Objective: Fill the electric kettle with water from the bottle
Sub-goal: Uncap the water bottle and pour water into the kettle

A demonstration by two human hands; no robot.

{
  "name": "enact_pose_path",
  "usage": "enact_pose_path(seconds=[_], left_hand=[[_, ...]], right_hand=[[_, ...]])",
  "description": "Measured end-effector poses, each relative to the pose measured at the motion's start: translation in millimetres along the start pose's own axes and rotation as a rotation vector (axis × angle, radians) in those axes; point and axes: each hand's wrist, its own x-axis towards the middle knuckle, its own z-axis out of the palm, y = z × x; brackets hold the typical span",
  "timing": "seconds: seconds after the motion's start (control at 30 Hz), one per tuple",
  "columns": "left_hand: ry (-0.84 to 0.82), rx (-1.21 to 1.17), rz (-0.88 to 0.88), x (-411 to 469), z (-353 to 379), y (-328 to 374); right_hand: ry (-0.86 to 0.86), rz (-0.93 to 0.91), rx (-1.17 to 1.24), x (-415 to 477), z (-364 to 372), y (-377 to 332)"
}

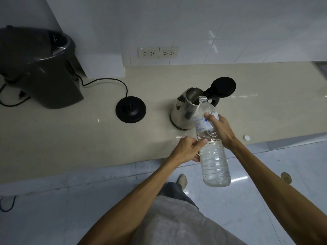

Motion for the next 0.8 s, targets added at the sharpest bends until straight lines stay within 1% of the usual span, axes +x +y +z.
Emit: enact_pose_path(seconds=[0.4,0.8], left_hand=[[-0.006,0.011,-0.009,-0.8,-1.1,2.0],[-0.006,0.006,-0.017,-2.4,-3.9,6.9]], right_hand=[[-0.004,0.029,0.026,-0.5,-0.8,-2.7],[-0.005,0.079,-0.003,2.9,3.4,-7.0]])
